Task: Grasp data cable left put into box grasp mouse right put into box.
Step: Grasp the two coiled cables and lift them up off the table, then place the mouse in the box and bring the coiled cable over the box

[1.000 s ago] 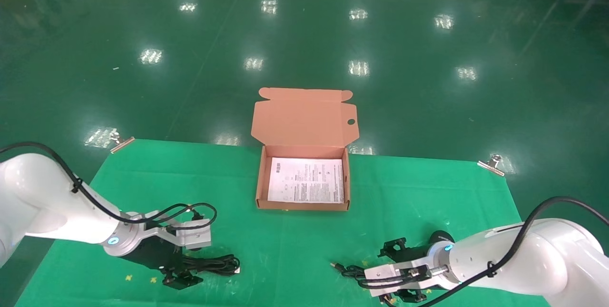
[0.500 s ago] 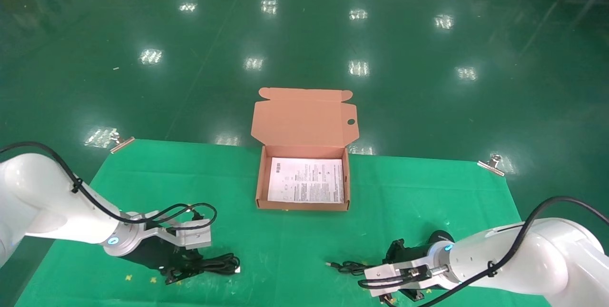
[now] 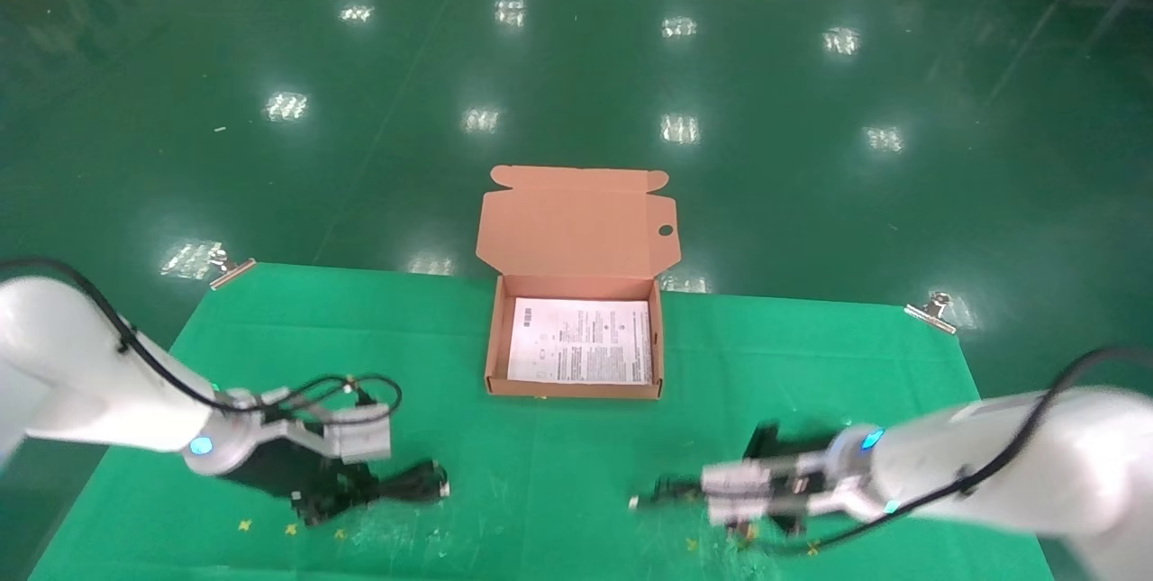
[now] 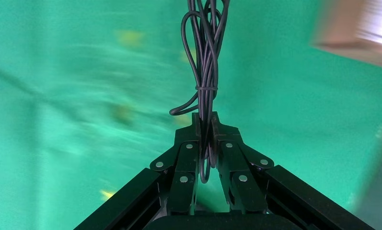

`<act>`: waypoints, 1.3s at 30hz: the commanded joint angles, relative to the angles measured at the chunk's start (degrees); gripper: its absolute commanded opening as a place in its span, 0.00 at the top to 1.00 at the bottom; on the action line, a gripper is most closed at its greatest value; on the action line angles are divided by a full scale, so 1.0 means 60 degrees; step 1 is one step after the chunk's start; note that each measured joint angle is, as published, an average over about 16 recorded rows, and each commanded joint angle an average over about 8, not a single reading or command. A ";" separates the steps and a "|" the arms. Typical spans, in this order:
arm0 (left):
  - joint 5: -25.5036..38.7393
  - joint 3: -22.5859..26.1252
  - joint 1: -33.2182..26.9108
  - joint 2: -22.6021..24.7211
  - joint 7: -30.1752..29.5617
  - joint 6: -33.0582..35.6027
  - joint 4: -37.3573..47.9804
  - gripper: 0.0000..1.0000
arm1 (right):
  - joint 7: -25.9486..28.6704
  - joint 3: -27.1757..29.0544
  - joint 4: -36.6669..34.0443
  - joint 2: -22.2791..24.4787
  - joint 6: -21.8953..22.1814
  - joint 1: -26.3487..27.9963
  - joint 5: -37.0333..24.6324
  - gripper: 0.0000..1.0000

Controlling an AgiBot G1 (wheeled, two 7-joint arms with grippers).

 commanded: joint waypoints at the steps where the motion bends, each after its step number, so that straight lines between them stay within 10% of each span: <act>1: 0.0001 -0.0003 -0.0103 -0.0088 0.0115 0.0029 -0.0102 1.00 | 0.0201 0.0177 0.0202 0.0206 -0.0056 0.0125 0.0140 1.00; 13: 0.0555 -0.0020 -0.1019 -0.0763 -0.0975 -0.0814 -0.3168 1.00 | 0.1263 0.1422 0.0836 0.0046 0.0915 0.2129 0.0400 1.00; 39: 0.1652 -0.0305 -0.1314 -0.0991 -0.3212 -0.2329 -0.6023 1.00 | -0.0864 0.1790 -0.2450 -0.2760 0.2909 0.4374 0.1873 1.00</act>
